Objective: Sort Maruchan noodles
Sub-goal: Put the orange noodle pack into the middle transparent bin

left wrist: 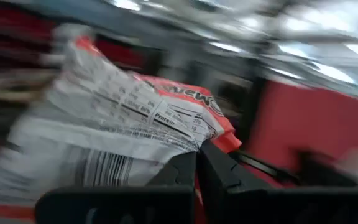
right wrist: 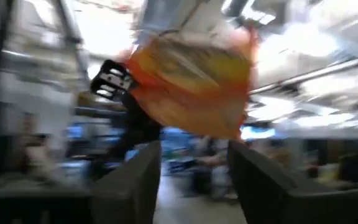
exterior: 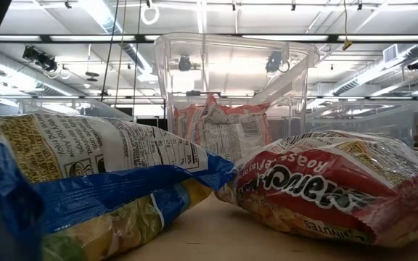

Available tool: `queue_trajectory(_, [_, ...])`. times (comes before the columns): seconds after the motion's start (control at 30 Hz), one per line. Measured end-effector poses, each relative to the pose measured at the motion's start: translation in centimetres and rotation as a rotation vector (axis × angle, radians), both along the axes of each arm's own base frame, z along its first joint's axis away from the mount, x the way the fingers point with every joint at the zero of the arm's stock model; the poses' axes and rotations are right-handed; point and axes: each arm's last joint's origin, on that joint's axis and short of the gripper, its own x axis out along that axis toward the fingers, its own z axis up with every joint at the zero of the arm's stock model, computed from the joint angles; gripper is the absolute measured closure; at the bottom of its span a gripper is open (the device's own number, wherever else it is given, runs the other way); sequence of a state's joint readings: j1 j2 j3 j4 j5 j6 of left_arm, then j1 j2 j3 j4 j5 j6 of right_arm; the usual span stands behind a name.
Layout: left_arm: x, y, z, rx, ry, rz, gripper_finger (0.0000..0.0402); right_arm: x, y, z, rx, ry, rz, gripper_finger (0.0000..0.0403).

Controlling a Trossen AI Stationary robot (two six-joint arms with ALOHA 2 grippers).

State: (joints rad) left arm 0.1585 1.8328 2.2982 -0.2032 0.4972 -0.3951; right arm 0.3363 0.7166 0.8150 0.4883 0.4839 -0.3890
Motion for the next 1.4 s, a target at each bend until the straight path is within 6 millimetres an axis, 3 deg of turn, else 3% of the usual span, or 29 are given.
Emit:
queue_trajectory(0.13, [-0.5, -2.1, 0.5, 0.087, -0.047, -0.170, 0.0395, -0.7, 0.2, -0.4, 0.076, 0.027, 0.225, 0.0162])
queue_trajectory(0.27, [-0.5, -2.5, 0.5, 0.096, -0.051, -0.175, 0.0395, -0.9, 0.4, -0.4, 0.116, 0.019, 0.352, 0.0114])
queue_trajectory(0.37, [-0.5, -2.5, 0.5, 0.085, -0.044, -0.153, 0.0395, -0.5, 0.4, -0.5, 0.078, 0.034, 0.323, 0.0077])
queue_trajectory(0.5, [-0.4, -2.2, 0.1, 0.067, 0.005, -0.146, 0.0395, 1.6, -0.2, 0.1, 0.075, 0.087, 0.148, 0.0046])
queue_trajectory(0.6, [-0.7, -1.6, 0.1, 0.047, 0.029, -0.130, 0.0395, 3.2, -0.2, 1.3, 0.047, 0.153, 0.154, 0.0039])
queue_trajectory(0.8, [-2.0, -0.8, 1.0, 0.031, 0.019, -0.138, 0.0395, 4.5, -0.1, 4.3, -0.041, 0.260, 0.282, 0.0027])
queue_trajectory(0.97, [-2.9, -1.0, 1.7, 0.061, -0.018, -0.172, 0.0395, 4.7, -0.2, 6.4, -0.170, 0.194, 0.327, 0.0020])
queue_trajectory(1.23, [-3.3, -1.8, 2.7, 0.153, -0.156, -0.205, 0.0395, 7.3, 0.0, 6.8, -0.143, 0.061, 0.358, 0.0034])
queue_trajectory(1.4, [-3.2, -2.6, 2.6, 0.200, -0.185, -0.212, 0.0395, 7.4, 0.4, 7.1, -0.127, -0.005, 0.425, 0.0039])
